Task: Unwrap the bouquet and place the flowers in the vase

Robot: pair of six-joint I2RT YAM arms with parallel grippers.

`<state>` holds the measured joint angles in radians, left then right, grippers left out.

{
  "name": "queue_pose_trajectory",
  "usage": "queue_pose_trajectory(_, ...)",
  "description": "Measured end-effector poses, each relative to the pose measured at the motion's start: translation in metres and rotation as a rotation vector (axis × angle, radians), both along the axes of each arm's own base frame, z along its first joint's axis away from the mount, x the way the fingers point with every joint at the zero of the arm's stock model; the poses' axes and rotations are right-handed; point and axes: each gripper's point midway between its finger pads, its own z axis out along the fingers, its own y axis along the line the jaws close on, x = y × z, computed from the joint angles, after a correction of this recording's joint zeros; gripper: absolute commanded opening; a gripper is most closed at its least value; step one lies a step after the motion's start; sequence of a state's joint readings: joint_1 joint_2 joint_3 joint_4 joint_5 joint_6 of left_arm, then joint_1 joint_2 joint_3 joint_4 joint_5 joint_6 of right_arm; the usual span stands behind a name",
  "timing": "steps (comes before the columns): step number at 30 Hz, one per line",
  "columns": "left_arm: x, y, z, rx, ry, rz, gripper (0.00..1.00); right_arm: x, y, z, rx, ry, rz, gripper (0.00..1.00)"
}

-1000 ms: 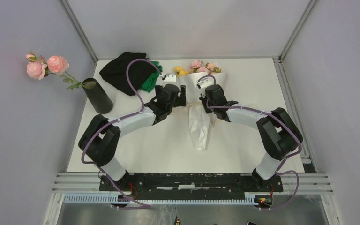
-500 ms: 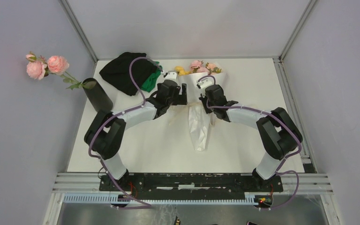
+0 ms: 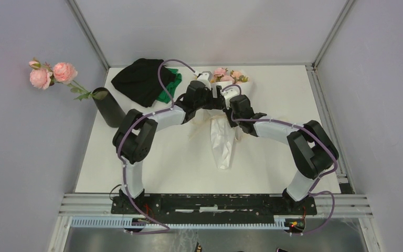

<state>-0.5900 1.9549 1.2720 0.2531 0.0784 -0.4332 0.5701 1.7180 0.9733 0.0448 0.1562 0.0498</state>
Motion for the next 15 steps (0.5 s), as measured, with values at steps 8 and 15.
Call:
queue_pose_trajectory(8,0.01,-0.016,-0.051,-0.008,0.112,-0.021,0.93,-0.002,-0.001,-0.001,0.0,0.0,0.0,0.0)
queue_pose_trajectory(15,0.013,-0.011,-0.069,-0.002,0.168,0.005,0.93,-0.003,-0.003,0.002,0.003,-0.009,-0.001,0.0)
